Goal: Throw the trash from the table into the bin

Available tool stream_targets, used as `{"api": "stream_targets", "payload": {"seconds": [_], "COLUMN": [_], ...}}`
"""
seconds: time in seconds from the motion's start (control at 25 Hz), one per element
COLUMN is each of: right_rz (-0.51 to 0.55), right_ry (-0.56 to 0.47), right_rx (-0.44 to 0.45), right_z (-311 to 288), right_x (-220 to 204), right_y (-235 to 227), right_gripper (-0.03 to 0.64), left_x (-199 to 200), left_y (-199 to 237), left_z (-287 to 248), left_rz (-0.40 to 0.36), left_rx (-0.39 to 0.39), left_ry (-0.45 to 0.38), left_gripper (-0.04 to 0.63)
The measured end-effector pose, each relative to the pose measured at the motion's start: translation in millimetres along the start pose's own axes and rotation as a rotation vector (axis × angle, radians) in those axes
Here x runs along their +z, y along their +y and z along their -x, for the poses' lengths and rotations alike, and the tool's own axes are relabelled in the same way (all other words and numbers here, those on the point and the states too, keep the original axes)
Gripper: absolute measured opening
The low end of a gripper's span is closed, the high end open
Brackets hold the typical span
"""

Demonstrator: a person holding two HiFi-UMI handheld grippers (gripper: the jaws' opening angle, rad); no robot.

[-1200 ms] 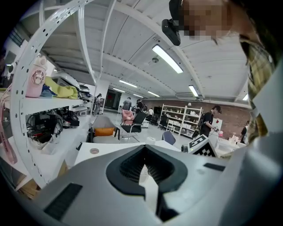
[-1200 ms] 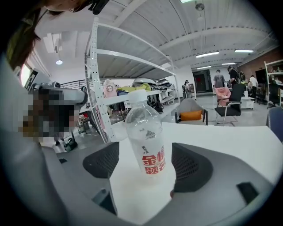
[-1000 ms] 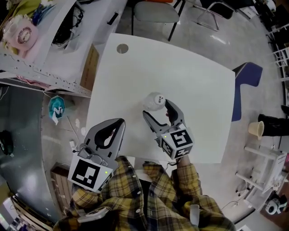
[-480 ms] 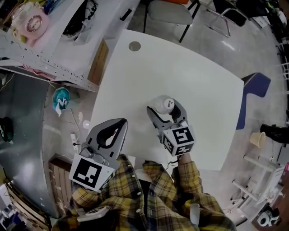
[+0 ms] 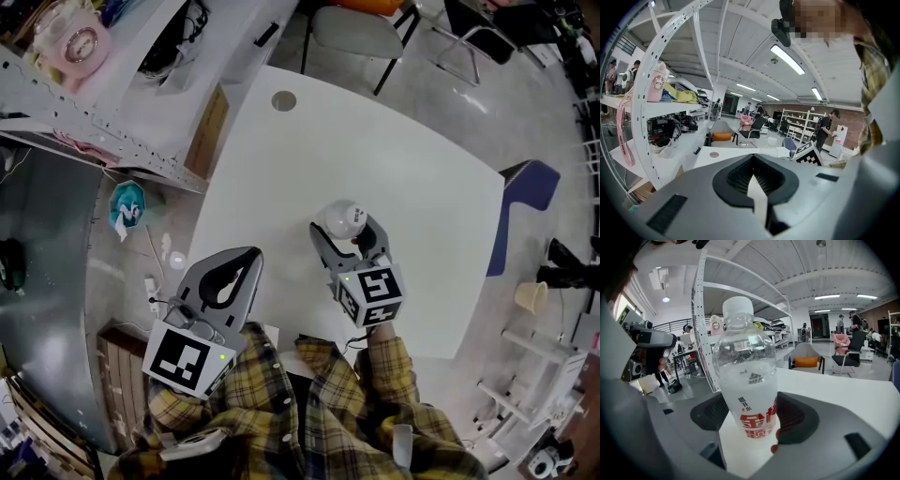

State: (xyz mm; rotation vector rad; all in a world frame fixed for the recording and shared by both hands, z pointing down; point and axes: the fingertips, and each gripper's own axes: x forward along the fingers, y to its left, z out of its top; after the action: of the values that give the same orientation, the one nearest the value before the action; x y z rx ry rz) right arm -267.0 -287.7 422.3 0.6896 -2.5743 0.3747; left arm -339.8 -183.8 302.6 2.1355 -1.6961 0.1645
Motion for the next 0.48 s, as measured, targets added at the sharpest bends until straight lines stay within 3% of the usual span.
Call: {"api": "stream_targets", "payload": {"seconds": [0.48], "right_rz": [0.004], "right_ry": [-0.098], "right_rx": [-0.083], "right_z": [31.4], "right_x": [45.9], "right_y": [11.0], "right_gripper": [0.299], "left_x": [20.6], "left_y": [-8.5], "left_z": [5.5], "left_rz": [-0.039], "left_rx": [-0.111], "left_ry": [-0.049], "left_gripper": [0.008]}}
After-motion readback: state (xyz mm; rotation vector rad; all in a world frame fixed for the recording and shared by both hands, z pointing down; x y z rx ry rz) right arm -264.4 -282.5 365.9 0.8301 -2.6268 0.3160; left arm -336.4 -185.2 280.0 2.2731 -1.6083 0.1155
